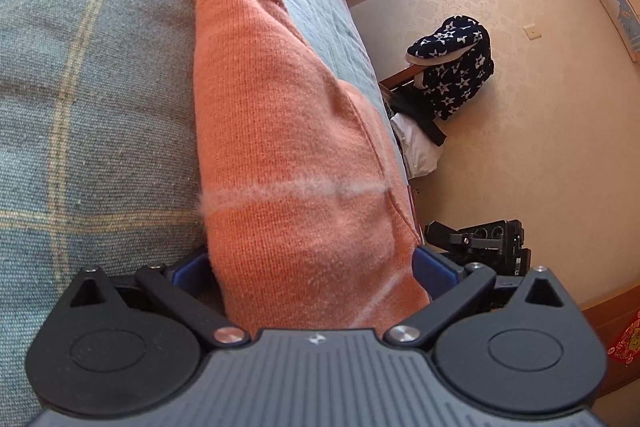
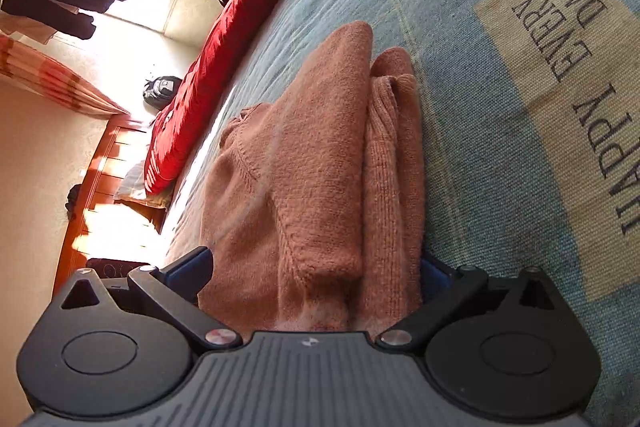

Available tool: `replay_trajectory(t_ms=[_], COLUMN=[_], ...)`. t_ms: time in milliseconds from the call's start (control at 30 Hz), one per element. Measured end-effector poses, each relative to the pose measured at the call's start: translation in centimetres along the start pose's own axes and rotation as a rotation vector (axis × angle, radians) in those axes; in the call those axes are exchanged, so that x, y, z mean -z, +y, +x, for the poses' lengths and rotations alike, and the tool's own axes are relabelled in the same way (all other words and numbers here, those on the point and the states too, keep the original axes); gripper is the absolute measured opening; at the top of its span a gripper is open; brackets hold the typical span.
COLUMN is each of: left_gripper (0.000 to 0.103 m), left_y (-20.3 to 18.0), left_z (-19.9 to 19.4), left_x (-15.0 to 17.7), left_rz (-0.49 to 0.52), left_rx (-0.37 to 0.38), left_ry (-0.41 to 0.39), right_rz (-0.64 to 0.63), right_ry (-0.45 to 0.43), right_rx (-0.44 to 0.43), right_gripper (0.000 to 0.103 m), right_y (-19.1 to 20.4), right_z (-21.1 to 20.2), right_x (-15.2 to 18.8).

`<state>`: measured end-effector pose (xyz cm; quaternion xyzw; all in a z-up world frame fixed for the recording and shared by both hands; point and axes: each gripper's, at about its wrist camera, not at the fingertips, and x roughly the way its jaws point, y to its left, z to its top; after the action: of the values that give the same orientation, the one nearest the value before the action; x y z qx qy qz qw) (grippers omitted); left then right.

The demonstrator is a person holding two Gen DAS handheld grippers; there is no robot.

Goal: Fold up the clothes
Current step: 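Hold the sweater's end gripped in both tools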

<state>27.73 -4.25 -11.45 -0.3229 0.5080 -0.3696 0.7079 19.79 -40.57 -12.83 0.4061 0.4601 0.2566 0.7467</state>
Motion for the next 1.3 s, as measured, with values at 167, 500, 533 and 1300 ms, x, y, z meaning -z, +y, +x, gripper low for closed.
replay_trajectory(t_ms=[167,500,533,1300], left_gripper=[0.101,0.101,0.101,0.1], left_y=[-0.1,0.2,0.2,-1.8], left_z=[1.7,1.6,1.6,1.0], left_x=[-1.8,-1.9,-1.9,-2.3], left_rz=[-0.002,0.016,0.015,-0.025], left_rx=[-0.001,0.021,0.019,-0.06], left_ry=[0.01,0.023,0.024,0.023], right_rz=[0.046,-0.04,-0.044,-0.024], right_ry=[0.021,0.016,0.017,-0.003], right_rx=[-0.008,-0.044,-0.045,-0.05], right_gripper=[0.103,0.103,0.103,0.103], right_y=[0.1,0.2,0.2,0.7], right_z=[1.7,2.1,2.0,2.1], right_x=[-2.2,-2.1,-2.0,-2.4])
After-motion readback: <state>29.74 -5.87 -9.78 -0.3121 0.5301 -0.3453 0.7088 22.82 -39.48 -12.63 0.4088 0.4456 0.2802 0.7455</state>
